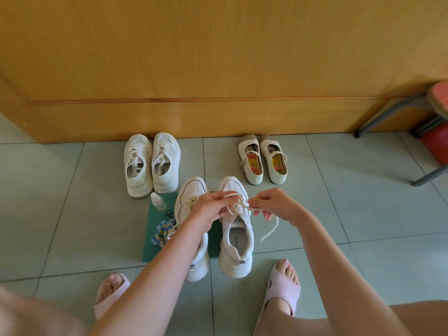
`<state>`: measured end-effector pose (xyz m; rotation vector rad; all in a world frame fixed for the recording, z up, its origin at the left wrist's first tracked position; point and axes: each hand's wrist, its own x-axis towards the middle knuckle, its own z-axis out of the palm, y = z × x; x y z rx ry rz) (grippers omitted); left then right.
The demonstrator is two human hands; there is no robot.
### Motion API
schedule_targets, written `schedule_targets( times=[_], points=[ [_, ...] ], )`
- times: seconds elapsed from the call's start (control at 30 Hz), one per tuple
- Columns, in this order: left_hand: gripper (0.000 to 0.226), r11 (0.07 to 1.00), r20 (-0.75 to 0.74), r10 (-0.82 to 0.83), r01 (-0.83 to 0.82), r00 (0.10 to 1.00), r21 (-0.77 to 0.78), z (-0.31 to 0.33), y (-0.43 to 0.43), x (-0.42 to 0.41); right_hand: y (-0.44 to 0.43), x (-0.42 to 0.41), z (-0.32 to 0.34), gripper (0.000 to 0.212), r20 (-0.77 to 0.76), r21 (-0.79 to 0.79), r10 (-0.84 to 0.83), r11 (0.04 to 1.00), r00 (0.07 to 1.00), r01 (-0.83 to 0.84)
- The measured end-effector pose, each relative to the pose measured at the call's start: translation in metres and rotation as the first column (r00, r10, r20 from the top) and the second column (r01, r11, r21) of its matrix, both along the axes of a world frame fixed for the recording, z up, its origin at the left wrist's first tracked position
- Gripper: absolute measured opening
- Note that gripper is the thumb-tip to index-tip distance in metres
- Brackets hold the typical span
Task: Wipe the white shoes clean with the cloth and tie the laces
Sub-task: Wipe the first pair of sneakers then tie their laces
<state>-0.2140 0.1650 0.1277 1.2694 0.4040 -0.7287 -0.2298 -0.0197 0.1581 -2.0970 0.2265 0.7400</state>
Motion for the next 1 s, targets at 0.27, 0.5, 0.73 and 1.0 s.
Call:
schedule_targets(
  times=[0.27,0.5,0.73,1.0],
  points=[
    [0.016,0.858,0.486,-0.288,-0.003,0.825,0.513,-0.001,-0.005,-0.004,0.022,-0.002,-0.012,0.026,0.094,0.162,-0.131,0.98,0.987,0.115],
    [0.014,0.818,0.594,-0.276,-0.14,0.755,0.558,-0.004,-0.01,-0.009,0.02,0.002,-0.022,0.029,0.032,0.321,-0.269,0.915,0.963,0.245],
    [0.01,0.855,0.576,-0.186,-0.158,0.796,0.494,-0.005,-0.013,-0.007,0.018,0.003,-0.03,0.017,-0.106,0.435,-0.242,0.861,0.964,0.264],
    [0.016,0.906,0.525,-0.142,-0.104,0.839,0.41,-0.012,-0.005,-0.005,0.016,0.011,-0.028,0.017,0.004,0.252,-0.249,0.938,0.968,0.24]
  ],
)
